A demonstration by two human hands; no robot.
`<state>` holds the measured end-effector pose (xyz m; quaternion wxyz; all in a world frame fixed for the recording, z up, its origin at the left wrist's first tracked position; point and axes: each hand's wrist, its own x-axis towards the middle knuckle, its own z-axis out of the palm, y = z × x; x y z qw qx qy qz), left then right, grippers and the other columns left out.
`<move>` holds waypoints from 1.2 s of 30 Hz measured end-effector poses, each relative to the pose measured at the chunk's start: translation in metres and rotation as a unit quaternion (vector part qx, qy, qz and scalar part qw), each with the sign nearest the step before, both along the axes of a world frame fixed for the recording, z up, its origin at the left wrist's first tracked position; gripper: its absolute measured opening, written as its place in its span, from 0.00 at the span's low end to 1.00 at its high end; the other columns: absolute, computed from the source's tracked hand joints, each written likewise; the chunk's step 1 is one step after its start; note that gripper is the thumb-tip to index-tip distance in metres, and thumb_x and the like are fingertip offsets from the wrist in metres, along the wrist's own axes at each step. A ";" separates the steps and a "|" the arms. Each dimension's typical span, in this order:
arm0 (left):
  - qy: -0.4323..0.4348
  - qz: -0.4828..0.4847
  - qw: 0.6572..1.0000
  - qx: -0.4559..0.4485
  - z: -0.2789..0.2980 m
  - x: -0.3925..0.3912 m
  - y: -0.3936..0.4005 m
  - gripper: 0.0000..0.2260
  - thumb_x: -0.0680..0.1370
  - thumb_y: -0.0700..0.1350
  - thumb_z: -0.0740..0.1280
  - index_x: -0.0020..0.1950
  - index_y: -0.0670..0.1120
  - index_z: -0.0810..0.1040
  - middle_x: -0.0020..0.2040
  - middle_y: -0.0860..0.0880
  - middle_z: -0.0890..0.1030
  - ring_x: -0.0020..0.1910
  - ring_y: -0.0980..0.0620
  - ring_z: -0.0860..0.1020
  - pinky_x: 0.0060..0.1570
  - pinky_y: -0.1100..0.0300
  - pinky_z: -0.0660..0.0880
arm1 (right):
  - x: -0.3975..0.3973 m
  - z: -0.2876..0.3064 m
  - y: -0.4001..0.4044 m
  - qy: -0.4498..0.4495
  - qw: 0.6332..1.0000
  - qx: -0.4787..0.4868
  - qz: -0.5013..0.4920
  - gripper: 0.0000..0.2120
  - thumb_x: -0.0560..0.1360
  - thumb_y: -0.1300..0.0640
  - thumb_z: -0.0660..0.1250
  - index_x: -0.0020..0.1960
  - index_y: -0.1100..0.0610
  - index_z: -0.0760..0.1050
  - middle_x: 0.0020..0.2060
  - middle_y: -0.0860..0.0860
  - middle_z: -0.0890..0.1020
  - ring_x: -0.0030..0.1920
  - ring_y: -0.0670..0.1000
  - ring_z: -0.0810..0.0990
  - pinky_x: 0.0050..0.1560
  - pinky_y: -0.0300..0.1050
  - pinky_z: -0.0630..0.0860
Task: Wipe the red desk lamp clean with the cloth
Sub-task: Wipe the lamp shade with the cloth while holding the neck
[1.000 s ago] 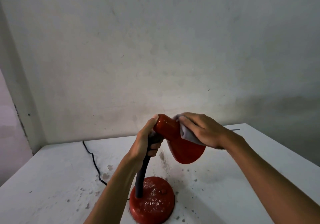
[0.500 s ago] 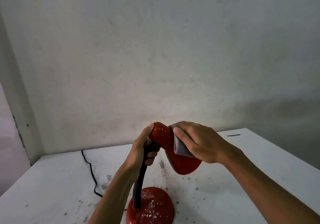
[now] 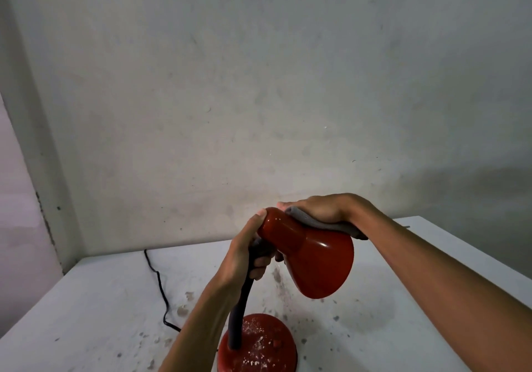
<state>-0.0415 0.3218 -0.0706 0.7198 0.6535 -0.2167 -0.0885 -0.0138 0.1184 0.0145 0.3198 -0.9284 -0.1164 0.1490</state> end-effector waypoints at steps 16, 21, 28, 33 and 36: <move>0.006 -0.015 0.999 0.036 0.004 -0.003 -0.002 0.27 0.70 0.73 0.62 0.33 0.49 0.65 0.28 0.51 0.63 0.27 0.53 0.57 0.32 0.54 0.52 | -0.100 -0.147 -0.016 -0.622 0.751 -0.222 -0.010 0.36 0.85 0.40 0.57 0.84 0.60 0.54 0.83 0.58 0.58 0.83 0.60 0.55 0.80 0.62 0.58; 0.017 -0.018 0.999 0.033 0.005 -0.003 -0.001 0.26 0.74 0.70 0.59 0.30 0.49 0.67 0.27 0.52 0.63 0.25 0.55 0.58 0.25 0.61 0.56 | -0.089 -0.154 -0.031 -0.670 0.661 -0.328 0.079 0.32 0.86 0.43 0.58 0.83 0.59 0.55 0.84 0.57 0.56 0.83 0.61 0.55 0.82 0.61 0.52; 0.018 -0.026 0.999 0.024 0.005 0.002 0.002 0.28 0.71 0.72 0.63 0.36 0.47 0.66 0.27 0.52 0.62 0.25 0.54 0.57 0.29 0.56 0.52 | -0.075 -0.126 -0.038 -0.680 0.525 -0.437 0.266 0.22 0.87 0.62 0.54 0.80 0.61 0.64 0.82 0.56 0.63 0.82 0.58 0.59 0.83 0.56 0.52; 0.019 -0.022 0.999 0.035 0.005 0.003 0.000 0.29 0.69 0.73 0.63 0.36 0.46 0.69 0.27 0.52 0.63 0.25 0.54 0.58 0.26 0.60 0.56 | -0.070 -0.120 -0.045 -0.692 0.582 -0.373 0.211 0.25 0.87 0.54 0.59 0.83 0.57 0.60 0.83 0.53 0.61 0.83 0.56 0.57 0.82 0.56 0.56; 0.012 -0.036 0.998 0.046 0.005 0.002 -0.002 0.28 0.71 0.72 0.61 0.34 0.47 0.69 0.26 0.52 0.63 0.25 0.55 0.59 0.26 0.61 0.58 | -0.072 -0.136 -0.047 -0.694 0.574 -0.375 0.221 0.23 0.87 0.60 0.57 0.82 0.58 0.61 0.83 0.55 0.61 0.83 0.58 0.58 0.82 0.57 0.55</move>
